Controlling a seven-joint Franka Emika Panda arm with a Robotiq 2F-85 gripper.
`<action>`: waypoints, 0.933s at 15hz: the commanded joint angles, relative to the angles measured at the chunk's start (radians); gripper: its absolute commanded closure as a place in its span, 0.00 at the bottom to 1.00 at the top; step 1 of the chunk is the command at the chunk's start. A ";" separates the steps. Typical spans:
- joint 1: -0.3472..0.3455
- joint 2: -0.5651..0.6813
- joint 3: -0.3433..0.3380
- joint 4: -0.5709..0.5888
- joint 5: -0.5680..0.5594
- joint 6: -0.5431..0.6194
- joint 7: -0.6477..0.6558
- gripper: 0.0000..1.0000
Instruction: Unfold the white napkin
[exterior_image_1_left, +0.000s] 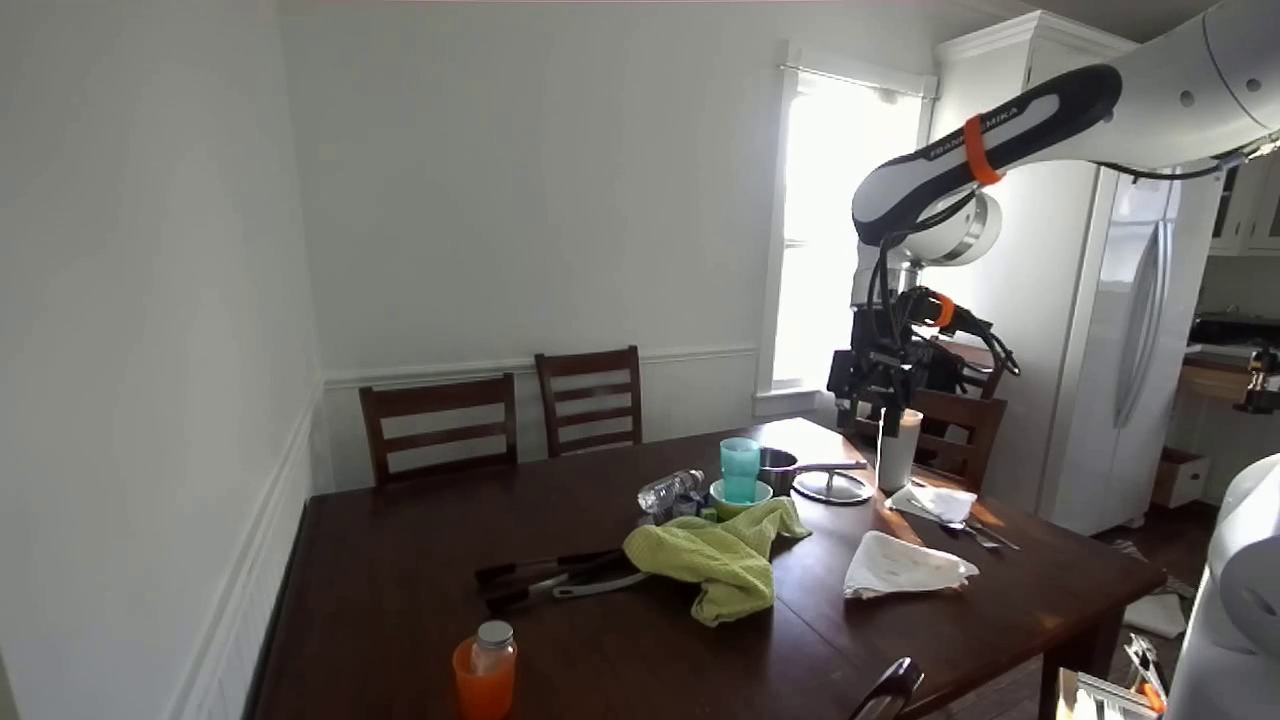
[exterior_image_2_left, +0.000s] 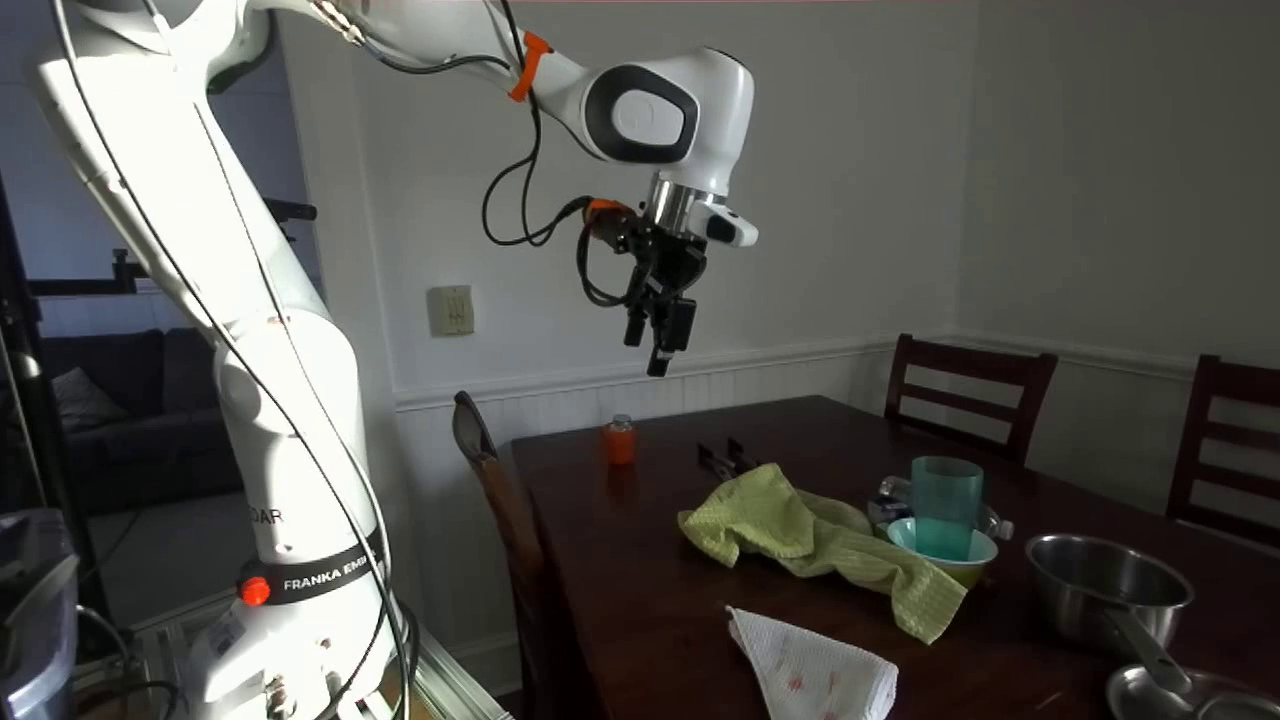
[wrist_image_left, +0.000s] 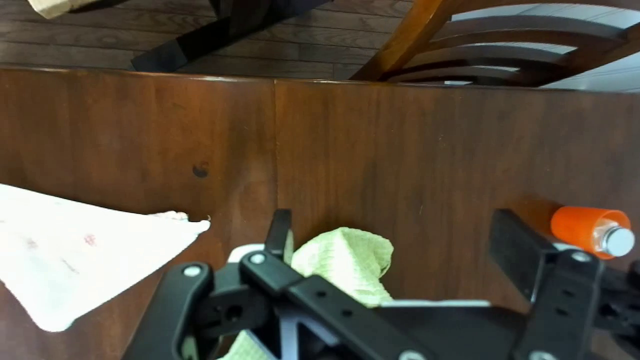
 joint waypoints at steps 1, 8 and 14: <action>-0.087 0.007 -0.044 -0.050 -0.015 0.057 0.021 0.00; -0.149 0.065 -0.117 -0.071 0.010 0.120 -0.031 0.00; -0.149 0.076 -0.116 -0.071 0.012 0.127 -0.032 0.00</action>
